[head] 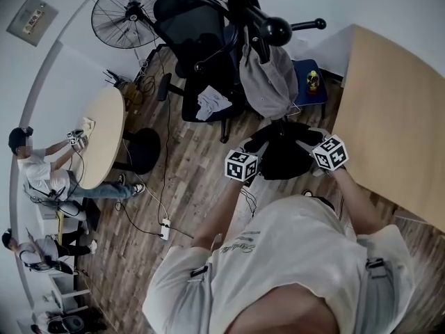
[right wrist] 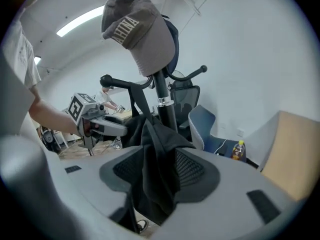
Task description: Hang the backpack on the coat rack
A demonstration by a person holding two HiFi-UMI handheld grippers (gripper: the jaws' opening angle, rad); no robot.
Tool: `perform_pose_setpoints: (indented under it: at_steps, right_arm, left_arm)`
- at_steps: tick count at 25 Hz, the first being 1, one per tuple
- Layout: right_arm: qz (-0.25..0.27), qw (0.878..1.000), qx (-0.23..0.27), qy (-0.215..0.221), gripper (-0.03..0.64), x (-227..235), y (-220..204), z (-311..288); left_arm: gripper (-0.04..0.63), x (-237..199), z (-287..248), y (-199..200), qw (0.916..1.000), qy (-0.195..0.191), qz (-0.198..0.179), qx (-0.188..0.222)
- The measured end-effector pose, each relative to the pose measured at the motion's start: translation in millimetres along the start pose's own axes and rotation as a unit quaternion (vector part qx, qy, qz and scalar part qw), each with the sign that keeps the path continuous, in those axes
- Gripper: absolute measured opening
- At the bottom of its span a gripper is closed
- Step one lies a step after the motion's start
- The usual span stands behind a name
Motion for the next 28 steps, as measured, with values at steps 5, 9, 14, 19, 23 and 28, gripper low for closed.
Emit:
perform_pose_setpoints:
  at_steps: [5,9,14,19,23,28]
  right_arm:
    - [0.017,0.998,0.05,-0.032,0.101,-21.1,-4.6,39.2]
    - [0.006,0.996,0.079,-0.046,-0.005,-42.2,-8.7,64.3]
    - [-0.041,0.994,0.104,-0.018,-0.006,-80.8,-22.0,82.4]
    - [-0.037,0.989,0.142,-0.022,-0.006,-111.0,-7.1,98.6]
    - [-0.015,0.985,0.169,-0.027,-0.006,-121.9,15.5,115.3]
    - [0.011,0.982,0.186,-0.02,-0.006,-131.1,40.4,130.2]
  left_arm:
    - [0.107,7.1,27.3,-7.6,0.9994,0.029,0.008,0.017]
    - [0.095,22.8,53.8,-6.2,0.9989,0.03,0.008,0.035]
    - [0.041,39.7,78.8,-1.3,0.998,0.033,0.014,0.053]
    - [0.021,58.3,98.5,13.3,0.9969,0.013,0.003,0.078]
    - [0.018,74.3,113.4,39.5,0.995,0.019,-0.02,0.096]
    - [0.018,88.0,132.1,71.8,0.9901,0.056,-0.049,0.119]
Point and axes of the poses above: the fingertips, and each gripper's own axes: z backward along the fingers, x to its right, y out of its top, the point moved 2 cm from there along z, backward along the fingers, and after that the axes turned 10 degrees about -z, right-handed, at the moved point
